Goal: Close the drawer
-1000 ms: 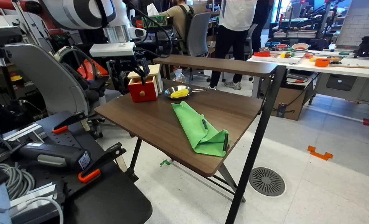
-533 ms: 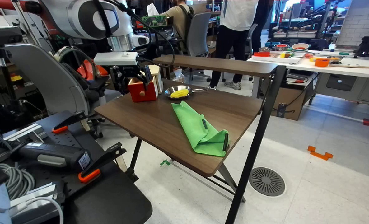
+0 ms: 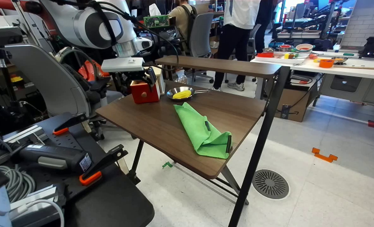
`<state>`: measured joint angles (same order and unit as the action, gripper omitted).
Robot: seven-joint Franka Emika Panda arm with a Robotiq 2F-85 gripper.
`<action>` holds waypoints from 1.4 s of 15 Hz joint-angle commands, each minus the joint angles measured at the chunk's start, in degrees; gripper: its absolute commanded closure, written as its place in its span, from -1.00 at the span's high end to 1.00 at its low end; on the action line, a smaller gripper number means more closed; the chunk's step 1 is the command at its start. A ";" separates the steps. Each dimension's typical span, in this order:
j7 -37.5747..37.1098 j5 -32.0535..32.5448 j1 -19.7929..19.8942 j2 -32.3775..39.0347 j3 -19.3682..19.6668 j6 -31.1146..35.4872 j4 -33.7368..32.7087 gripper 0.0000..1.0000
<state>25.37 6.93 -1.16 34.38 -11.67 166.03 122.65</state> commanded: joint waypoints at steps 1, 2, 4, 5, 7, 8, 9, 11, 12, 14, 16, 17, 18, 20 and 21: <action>0.82 2.69 0.54 2.82 -0.61 2.91 -2.13 1.00; 0.84 3.37 0.28 3.16 -0.33 3.36 -2.43 1.00; 0.95 4.53 0.24 3.82 -0.27 4.72 -3.00 1.00; 0.70 5.43 -0.24 4.02 0.25 5.72 -3.19 1.00; 0.82 6.40 -0.01 4.40 -0.12 7.12 -3.54 1.00; 0.80 6.77 0.07 4.60 -0.30 7.46 -3.82 1.00; 0.87 7.10 0.22 4.79 -0.62 7.40 -4.17 1.00; 1.04 7.38 0.30 5.15 -0.97 7.63 -4.61 1.00; 1.18 7.46 0.32 5.31 -1.09 7.59 -4.84 1.00; 1.66 7.51 0.79 5.74 -1.74 7.45 -5.37 1.00; 2.13 7.56 0.78 6.13 -2.08 7.40 -6.09 1.00; 2.32 7.47 0.85 6.39 -2.44 7.16 -6.56 1.00; 2.40 7.37 0.89 6.72 -2.73 6.96 -7.06 1.00; 2.56 7.49 0.67 7.61 -2.91 6.81 -8.28 1.00; 2.61 7.50 0.60 8.16 -2.98 6.73 -8.98 1.00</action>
<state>27.37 13.00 -1.28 39.92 -13.51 172.04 116.70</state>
